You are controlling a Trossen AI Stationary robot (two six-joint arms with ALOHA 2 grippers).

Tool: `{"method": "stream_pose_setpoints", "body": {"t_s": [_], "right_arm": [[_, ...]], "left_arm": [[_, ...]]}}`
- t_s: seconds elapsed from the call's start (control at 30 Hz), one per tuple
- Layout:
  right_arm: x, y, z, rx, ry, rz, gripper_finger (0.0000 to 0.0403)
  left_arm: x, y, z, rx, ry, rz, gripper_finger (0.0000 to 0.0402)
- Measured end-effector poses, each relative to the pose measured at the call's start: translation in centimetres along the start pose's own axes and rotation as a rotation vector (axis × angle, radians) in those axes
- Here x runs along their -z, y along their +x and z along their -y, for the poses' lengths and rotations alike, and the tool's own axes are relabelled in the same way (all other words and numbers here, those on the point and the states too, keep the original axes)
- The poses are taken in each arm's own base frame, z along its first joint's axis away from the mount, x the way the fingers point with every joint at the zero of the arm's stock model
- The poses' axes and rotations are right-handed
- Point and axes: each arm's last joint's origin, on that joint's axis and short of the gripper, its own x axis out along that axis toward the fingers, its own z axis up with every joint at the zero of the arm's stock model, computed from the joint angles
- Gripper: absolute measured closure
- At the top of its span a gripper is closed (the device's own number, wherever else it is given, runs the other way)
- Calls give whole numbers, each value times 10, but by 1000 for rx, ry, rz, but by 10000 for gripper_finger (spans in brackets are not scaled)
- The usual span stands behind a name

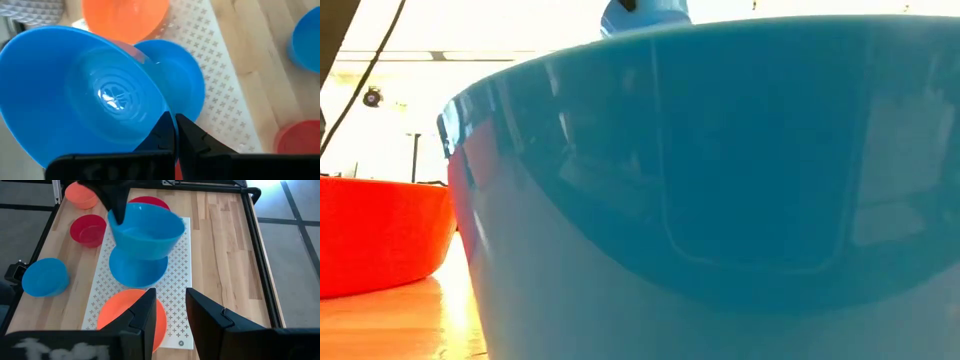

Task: Pick & Place Mini bowls
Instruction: Stack the top blue bowl on the blue bowl on the shelf

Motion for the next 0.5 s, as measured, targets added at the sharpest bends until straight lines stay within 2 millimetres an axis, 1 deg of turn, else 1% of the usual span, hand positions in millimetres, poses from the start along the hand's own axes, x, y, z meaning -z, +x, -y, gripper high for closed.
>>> {"method": "stream_pose_setpoints", "body": {"t_s": [0.17,0.3,0.5], "right_arm": [[0,0,0,0,0,0,303],[0,0,0,0,0,0,303],[0,0,0,0,-1,0,303]], "left_arm": [[-7,9,2,67,-1,46,401],[-10,19,3,96,1,32,401],[-11,24,5,136,0,27,401]]}}
